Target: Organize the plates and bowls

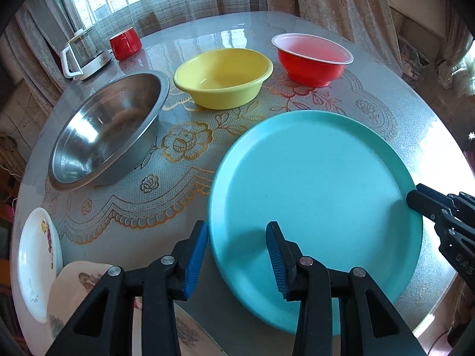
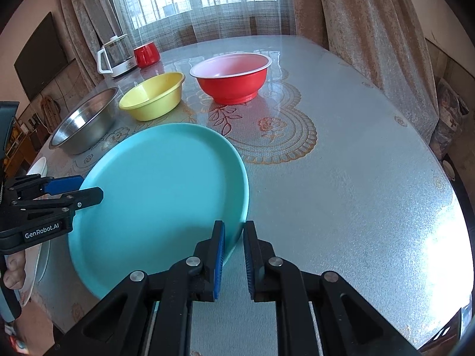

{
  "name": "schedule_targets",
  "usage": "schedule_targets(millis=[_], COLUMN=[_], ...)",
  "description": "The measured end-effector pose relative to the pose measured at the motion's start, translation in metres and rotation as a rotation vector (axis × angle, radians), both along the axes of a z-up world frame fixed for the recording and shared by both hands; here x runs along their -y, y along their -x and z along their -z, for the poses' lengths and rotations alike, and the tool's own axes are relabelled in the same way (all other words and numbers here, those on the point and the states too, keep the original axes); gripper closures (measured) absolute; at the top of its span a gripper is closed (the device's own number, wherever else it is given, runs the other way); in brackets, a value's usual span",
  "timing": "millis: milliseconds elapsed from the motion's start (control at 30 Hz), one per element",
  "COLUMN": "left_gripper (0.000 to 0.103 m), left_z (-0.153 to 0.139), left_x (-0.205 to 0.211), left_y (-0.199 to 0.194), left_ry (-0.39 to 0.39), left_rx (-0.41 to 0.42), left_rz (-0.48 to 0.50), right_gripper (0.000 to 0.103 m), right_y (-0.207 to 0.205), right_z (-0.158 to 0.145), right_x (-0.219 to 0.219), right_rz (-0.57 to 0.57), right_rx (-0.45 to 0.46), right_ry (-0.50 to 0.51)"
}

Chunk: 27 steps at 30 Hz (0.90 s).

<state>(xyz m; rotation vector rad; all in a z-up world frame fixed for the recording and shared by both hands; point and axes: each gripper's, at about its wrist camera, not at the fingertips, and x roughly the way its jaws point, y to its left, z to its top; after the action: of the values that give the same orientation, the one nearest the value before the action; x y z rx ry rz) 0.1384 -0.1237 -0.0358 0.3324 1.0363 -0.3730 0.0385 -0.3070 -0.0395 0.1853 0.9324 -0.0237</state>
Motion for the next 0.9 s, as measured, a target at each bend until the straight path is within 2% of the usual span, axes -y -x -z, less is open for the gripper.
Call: schedule_targets(millis=[367,467,667,900], left_gripper=[0.062,0.062,0.062,0.062], left_z=[-0.001,-0.005,-0.026,-0.047], left_x=[-0.007,-0.013,-0.039,-0.074], left_y=[0.025,0.03,0.04,0.053], left_ry=[0.004,0.033,0.138,0.196], left_rx=[0.047,0.056,0.093,0.142], left_rz=[-0.015,-0.037,-0.112,-0.203], right_gripper=[0.087,0.087,0.087,0.087], right_y=[0.003,0.004,0.004,0.001], right_z=[0.001,0.001,0.001,0.0], right_x=[-0.006,-0.005,-0.009,-0.013], right_rz=[0.025,0.032,0.036,0.046], right_rx=[0.007,0.007,-0.006,-0.029], right_ry=[0.014,0.003,0.011,0.029])
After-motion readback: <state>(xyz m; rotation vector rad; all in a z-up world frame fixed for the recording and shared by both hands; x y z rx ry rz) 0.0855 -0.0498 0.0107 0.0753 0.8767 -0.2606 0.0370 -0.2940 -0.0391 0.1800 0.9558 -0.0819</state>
